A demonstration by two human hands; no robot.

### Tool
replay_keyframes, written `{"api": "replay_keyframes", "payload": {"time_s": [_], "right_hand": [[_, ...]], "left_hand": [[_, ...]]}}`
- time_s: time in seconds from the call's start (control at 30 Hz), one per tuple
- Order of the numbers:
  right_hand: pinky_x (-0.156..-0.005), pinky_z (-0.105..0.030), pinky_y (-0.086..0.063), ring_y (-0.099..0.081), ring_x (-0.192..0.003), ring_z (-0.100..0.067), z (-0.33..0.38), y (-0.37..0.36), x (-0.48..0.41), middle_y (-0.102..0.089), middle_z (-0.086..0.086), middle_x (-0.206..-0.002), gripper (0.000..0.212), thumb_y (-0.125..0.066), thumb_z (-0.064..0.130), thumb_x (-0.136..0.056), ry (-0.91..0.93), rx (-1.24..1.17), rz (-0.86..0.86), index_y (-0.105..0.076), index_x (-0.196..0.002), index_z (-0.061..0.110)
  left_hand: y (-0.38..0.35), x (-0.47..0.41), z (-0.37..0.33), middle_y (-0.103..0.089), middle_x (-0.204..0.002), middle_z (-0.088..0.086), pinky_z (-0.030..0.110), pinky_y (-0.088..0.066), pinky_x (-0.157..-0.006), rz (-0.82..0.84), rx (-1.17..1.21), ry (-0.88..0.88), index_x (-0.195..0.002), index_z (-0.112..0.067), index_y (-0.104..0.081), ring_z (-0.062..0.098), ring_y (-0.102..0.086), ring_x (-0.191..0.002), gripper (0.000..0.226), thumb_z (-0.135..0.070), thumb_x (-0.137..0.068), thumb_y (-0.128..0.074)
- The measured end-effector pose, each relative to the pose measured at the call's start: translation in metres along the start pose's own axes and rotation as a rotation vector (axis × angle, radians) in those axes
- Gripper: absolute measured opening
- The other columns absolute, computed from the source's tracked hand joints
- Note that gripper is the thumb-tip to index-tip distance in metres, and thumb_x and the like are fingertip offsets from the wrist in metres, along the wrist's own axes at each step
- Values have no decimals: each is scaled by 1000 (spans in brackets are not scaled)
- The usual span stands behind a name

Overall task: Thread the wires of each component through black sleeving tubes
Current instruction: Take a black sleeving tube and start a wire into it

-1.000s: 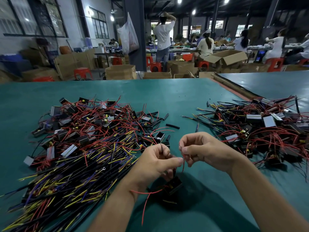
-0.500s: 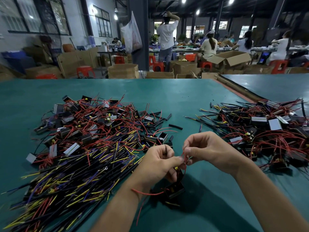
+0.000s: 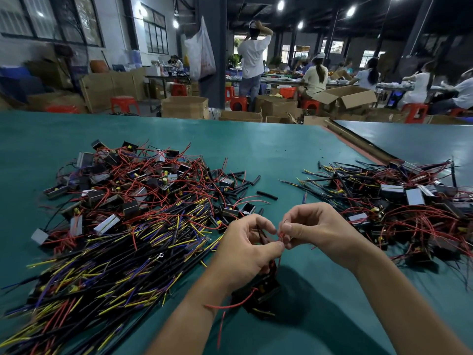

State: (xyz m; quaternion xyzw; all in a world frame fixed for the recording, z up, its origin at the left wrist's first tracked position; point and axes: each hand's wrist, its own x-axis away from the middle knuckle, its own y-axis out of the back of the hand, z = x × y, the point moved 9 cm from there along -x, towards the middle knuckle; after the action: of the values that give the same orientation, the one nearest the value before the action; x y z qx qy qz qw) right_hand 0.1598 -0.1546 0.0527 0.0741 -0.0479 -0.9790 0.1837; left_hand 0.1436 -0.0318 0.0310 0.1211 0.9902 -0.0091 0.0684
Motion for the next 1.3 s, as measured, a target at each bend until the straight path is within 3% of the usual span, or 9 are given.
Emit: {"api": "replay_keyframes", "payload": {"time_s": [0.27, 0.37, 0.47, 0.67, 0.87, 1.03, 1.3], "right_hand": [[-62, -27, -54, -59, -63, -20, -2, -4, -1, -63, -17, -69, 14, -73, 16, -82, -36, -9, 15, -71, -70, 11], [-61, -26, -54, -59, -61, -19, 1, -6, -1, -62, -15, -67, 12, -67, 16, -80, -38, -14, 27, -71, -70, 11], [-61, -25, -54, -59, -60, -17, 0, -8, -1, -61, -13, -65, 14, -68, 10, -84, -32, 0, 35, -70, -70, 9], [-61, -27, -54, -56, -58, -18, 1, -6, -1, -64, -8, -64, 19, -63, -1, -89, -9, 41, 4, -67, -72, 6], [-61, -24, -53, -60, -62, -17, 18, -4, 2, -67, -17, -71, 19, -64, -8, -86, 135, 115, 3, -70, -77, 8], [-64, -19, -50, -61, -64, -5, 20, -7, 5, -72, -1, -71, 25, -63, -12, -84, 143, 232, 74, -76, -84, 9], [-61, -13, -45, -60, -61, 1, 17, 0, 5, -70, 10, -64, 12, -72, 3, -84, 115, 392, 44, -79, -84, 13]], "left_hand": [[2, 0, -5, -58, -45, -4, 17, -37, -37, 11, 26, -24, -61, -18, -70, 7, -44, -35, 27, -4, -83, -72], [4, -2, -6, -58, -47, -3, 17, -38, -37, 9, 29, -34, -66, -13, -71, 6, -44, -34, 20, -4, -84, -71], [4, -1, -5, -60, -60, 11, 20, -40, -39, -9, 27, -43, -76, 1, -71, 10, -44, -37, 11, -8, -83, -72], [-1, -1, -1, -49, -44, 1, 20, -32, -38, -27, -7, -1, -59, -18, -74, 11, -37, -36, 23, -8, -80, -74], [4, -4, 7, -47, -48, 6, 18, -27, -37, -64, 13, 84, -59, -11, -72, 10, -34, -34, 25, 0, -82, -68], [2, -2, 7, -54, -54, 7, 16, -29, -36, -18, 41, 96, -61, -13, -74, 8, -36, -35, 24, 1, -80, -70], [7, -2, 0, -60, -48, 3, 12, -29, -38, -84, 47, 27, -60, -9, -73, 4, -40, -34, 24, 10, -74, -73]]}}
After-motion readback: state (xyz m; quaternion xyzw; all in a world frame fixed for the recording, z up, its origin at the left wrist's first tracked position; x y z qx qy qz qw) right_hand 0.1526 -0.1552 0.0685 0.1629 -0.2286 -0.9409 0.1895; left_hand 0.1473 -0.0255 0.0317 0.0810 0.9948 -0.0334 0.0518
